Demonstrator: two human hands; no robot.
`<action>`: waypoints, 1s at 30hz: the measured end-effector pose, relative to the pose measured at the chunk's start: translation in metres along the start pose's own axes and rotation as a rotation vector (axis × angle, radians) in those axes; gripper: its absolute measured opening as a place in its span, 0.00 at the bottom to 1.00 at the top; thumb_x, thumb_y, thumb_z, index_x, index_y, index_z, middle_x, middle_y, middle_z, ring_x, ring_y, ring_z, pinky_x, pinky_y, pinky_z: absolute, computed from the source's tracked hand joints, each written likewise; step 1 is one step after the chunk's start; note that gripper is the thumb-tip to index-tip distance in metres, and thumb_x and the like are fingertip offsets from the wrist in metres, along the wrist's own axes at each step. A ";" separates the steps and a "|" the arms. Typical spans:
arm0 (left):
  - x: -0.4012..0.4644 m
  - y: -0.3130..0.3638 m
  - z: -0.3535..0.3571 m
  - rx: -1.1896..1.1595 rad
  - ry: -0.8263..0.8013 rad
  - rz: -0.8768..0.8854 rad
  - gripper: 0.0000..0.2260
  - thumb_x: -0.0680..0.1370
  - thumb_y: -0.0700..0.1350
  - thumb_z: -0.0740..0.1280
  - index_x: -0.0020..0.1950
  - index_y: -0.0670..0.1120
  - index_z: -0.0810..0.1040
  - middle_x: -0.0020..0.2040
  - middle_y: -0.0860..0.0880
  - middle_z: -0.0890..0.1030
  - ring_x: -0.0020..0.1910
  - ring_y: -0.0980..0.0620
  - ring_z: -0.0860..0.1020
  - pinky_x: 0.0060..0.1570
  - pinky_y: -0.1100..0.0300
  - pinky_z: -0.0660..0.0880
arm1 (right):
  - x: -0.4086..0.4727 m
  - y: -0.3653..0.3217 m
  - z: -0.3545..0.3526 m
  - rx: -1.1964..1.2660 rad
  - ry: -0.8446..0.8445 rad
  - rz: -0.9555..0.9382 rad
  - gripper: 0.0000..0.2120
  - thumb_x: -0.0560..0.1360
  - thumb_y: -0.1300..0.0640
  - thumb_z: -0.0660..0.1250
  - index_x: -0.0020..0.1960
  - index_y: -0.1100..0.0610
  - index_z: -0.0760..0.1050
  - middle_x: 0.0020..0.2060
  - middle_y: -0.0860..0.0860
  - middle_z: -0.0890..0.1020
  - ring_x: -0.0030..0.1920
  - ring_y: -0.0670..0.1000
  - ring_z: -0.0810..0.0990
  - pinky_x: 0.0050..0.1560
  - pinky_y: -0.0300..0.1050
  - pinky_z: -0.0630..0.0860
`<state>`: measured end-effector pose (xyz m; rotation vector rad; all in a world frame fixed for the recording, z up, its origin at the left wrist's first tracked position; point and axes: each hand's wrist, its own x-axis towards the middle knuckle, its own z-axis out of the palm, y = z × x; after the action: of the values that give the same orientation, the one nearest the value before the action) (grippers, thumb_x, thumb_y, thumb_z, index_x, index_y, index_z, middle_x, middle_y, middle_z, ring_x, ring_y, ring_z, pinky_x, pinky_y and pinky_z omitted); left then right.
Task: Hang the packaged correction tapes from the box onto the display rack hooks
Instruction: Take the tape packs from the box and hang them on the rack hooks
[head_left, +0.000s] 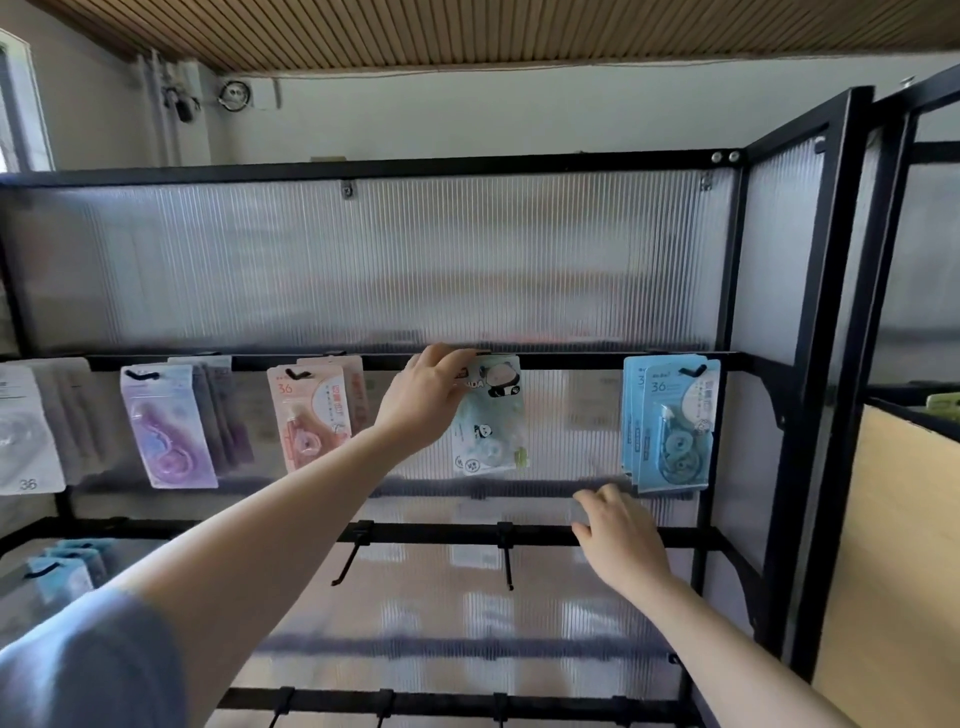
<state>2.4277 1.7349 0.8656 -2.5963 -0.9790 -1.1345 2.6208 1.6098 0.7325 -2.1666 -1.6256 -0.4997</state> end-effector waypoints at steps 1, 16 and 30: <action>-0.006 -0.001 -0.001 0.029 -0.008 -0.012 0.21 0.79 0.45 0.61 0.73 0.49 0.63 0.67 0.46 0.69 0.66 0.45 0.67 0.63 0.50 0.68 | -0.001 -0.001 0.000 -0.002 -0.002 -0.003 0.16 0.79 0.52 0.58 0.65 0.54 0.69 0.57 0.53 0.74 0.56 0.52 0.74 0.56 0.44 0.73; -0.139 -0.040 -0.021 0.232 -0.105 -0.212 0.25 0.78 0.49 0.63 0.74 0.48 0.60 0.71 0.49 0.66 0.69 0.48 0.64 0.65 0.52 0.63 | -0.029 -0.035 0.007 0.030 -0.054 -0.064 0.17 0.80 0.51 0.56 0.67 0.54 0.67 0.61 0.52 0.73 0.59 0.52 0.72 0.57 0.43 0.71; -0.273 -0.119 -0.027 0.241 -0.217 -0.473 0.28 0.76 0.49 0.65 0.74 0.48 0.61 0.72 0.48 0.64 0.71 0.48 0.61 0.69 0.53 0.60 | -0.058 -0.143 0.062 0.118 -0.226 -0.182 0.20 0.80 0.51 0.57 0.70 0.54 0.64 0.66 0.54 0.69 0.64 0.54 0.69 0.60 0.45 0.70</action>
<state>2.2009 1.6785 0.6799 -2.3911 -1.7259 -0.7550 2.4708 1.6297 0.6637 -2.0604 -1.9322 -0.2079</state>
